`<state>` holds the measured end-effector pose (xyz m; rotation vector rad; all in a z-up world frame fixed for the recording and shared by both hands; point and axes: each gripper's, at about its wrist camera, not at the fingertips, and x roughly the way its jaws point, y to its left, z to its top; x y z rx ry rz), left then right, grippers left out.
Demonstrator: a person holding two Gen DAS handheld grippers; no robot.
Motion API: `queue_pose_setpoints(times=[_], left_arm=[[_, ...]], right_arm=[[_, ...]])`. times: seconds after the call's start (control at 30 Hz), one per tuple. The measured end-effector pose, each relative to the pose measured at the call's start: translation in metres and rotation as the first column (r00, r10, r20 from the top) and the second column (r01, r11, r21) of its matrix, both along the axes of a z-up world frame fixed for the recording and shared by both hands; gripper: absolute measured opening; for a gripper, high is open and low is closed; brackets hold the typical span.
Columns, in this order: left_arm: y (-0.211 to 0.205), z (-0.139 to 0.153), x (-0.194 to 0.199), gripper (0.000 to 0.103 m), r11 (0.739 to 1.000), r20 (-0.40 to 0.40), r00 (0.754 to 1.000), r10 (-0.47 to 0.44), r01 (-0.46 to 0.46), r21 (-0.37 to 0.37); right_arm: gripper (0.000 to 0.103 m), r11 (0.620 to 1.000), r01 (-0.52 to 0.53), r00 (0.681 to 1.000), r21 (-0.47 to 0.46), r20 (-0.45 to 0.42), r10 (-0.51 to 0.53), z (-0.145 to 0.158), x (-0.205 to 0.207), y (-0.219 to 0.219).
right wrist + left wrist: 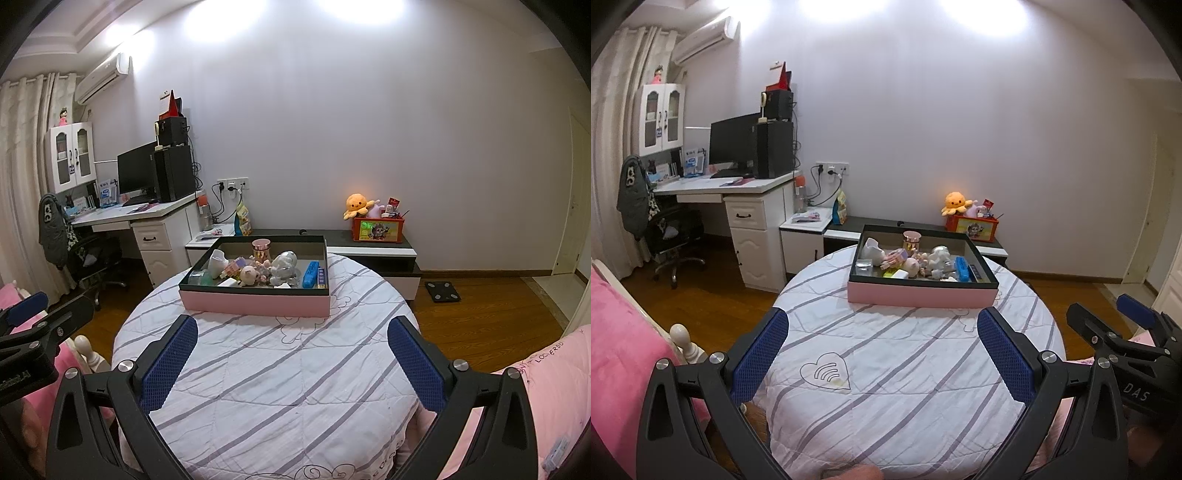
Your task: Organize rigid objects
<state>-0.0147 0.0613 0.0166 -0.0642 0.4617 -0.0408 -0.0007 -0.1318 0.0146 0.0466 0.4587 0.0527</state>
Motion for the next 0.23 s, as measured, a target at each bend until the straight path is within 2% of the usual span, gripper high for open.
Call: queue_pose_setpoints(times=[0.23], left_arm=[[0.0008,-0.0015,0.001,0.103,1.0,-0.001,1.0,-0.006,0.006,-0.014]], right_arm=[[0.103,1.0,-0.004,1.0,-0.002,-0.005,0.004,-0.0005,0.0,0.0005]])
